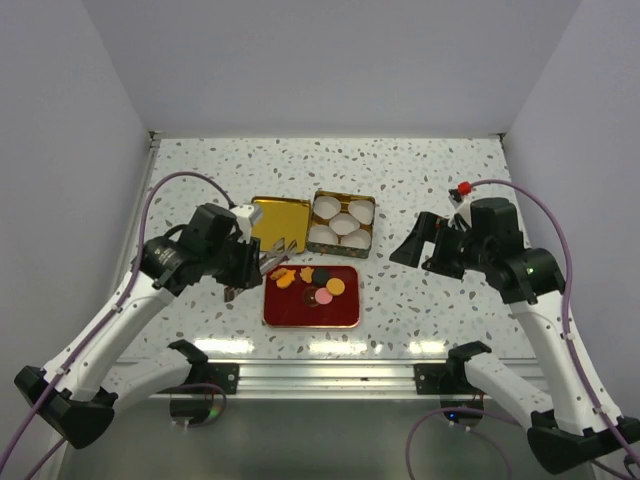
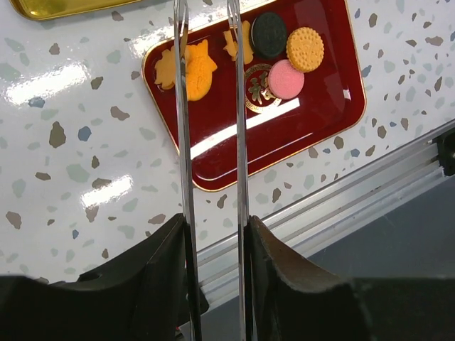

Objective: Pack the cookies

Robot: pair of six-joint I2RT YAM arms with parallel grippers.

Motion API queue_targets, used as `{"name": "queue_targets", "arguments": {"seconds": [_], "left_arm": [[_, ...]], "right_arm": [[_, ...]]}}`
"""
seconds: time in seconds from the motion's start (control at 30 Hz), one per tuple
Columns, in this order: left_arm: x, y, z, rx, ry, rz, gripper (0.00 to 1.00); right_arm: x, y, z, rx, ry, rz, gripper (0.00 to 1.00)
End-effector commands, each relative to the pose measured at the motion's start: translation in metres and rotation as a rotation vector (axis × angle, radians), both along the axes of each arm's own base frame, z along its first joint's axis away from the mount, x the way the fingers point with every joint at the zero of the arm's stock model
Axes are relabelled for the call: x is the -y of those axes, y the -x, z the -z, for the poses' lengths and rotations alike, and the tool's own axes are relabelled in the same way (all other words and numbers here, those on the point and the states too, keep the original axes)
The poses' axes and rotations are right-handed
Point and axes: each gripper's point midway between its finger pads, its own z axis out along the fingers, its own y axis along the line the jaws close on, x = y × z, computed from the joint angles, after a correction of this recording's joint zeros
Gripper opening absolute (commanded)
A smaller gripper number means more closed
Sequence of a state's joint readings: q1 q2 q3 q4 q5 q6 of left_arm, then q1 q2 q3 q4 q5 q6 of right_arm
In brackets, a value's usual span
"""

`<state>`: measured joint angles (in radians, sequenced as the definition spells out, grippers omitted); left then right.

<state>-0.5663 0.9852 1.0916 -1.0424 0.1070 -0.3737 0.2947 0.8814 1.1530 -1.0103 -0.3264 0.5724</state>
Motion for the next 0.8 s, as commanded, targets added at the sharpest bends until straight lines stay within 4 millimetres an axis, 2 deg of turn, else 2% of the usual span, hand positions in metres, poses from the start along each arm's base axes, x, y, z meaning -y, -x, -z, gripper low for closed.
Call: {"name": "queue_targets", "arguments": {"seconds": [0.0,0.17,0.27,0.4,0.57,0.7,0.77], "left_arm": [[-0.002,0.002,0.0,0.016,-0.016,0.025,0.43],[-0.012,-0.013,-0.013,0.059,-0.065,-0.05,0.43],[-0.036,-0.034,-0.021,0.127,-0.19,-0.167,0.44],[-0.064,-0.055,-0.02,0.17,-0.303,-0.29,0.49],[-0.117,-0.102,0.001,0.148,-0.328,-0.464,0.5],[-0.126,-0.128,0.023,0.121,-0.373,-0.492,0.52],[-0.127,-0.14,0.041,0.101,-0.379,-0.502,0.53]], "right_arm": [[-0.001,-0.005,-0.007,0.047,-0.024,0.019,0.99],[-0.002,-0.006,-0.003,0.028,-0.026,0.02,0.99],[-0.003,-0.006,-0.001,0.016,-0.025,0.017,0.99],[-0.004,-0.005,-0.003,0.022,-0.031,0.01,0.99],[-0.003,0.0,-0.001,0.023,-0.033,0.011,0.99],[-0.001,0.004,0.003,0.012,-0.029,0.008,0.99],[0.0,0.006,0.002,0.015,-0.022,0.005,0.99]]}}
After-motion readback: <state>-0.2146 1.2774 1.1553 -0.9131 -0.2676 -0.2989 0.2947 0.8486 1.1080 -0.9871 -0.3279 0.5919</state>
